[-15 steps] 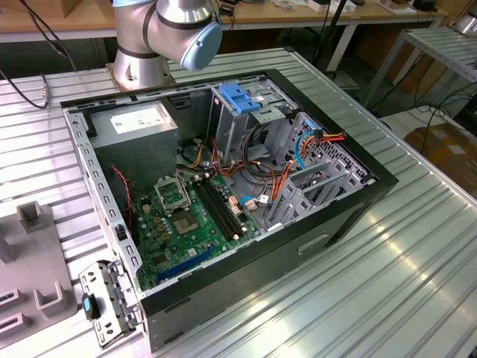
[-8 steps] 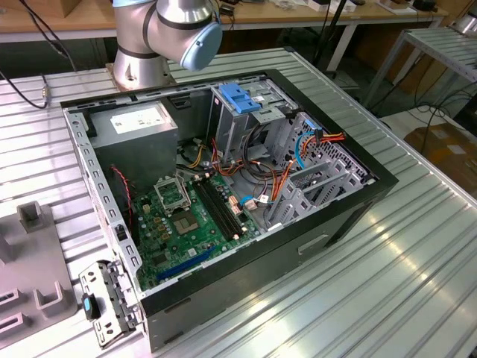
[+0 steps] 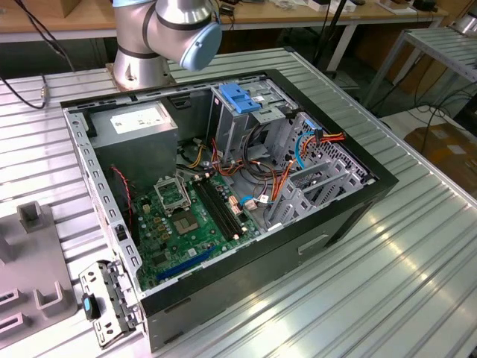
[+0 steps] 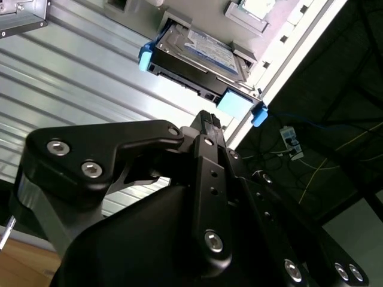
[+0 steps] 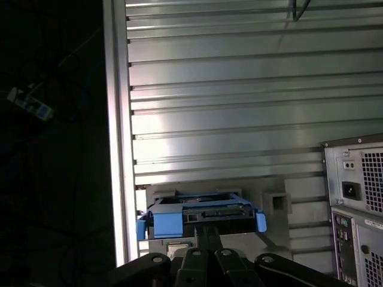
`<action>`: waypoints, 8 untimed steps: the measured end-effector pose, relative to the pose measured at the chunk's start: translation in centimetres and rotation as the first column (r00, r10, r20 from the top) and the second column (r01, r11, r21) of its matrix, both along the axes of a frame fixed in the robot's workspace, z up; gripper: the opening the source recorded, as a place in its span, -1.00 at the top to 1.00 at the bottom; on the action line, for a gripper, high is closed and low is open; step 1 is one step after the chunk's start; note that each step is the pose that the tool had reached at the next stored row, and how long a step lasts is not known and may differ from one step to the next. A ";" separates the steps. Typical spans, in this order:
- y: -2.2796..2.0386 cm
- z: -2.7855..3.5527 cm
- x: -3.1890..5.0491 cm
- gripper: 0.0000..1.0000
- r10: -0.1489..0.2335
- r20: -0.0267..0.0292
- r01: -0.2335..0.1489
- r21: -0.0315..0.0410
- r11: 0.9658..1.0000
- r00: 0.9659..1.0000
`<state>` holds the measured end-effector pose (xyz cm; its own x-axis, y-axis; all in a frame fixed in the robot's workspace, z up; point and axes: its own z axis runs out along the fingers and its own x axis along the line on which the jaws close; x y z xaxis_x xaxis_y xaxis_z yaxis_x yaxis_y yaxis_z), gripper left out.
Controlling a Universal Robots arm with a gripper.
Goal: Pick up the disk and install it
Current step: 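Reach for the disk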
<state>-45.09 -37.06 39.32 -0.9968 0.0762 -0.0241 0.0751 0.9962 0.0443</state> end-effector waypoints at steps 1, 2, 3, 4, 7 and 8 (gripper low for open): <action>-0.01 0.00 -0.27 0.79 0.000 0.000 0.000 0.000 1.000 1.000; -0.02 0.00 -0.55 0.79 0.000 0.000 0.000 0.000 1.000 1.000; -0.03 -0.01 -0.82 0.79 0.000 0.000 0.000 0.000 1.000 1.000; -0.04 0.00 -1.07 0.79 0.000 0.000 0.000 0.000 1.000 1.000; -0.12 -0.01 -1.73 0.79 0.000 0.000 0.000 0.000 1.000 1.000; -0.15 -0.01 -1.85 0.79 0.000 0.000 0.000 0.000 1.000 1.000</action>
<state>-46.94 -37.21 39.31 -0.9968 0.0762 -0.0239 0.0751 0.9962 0.0443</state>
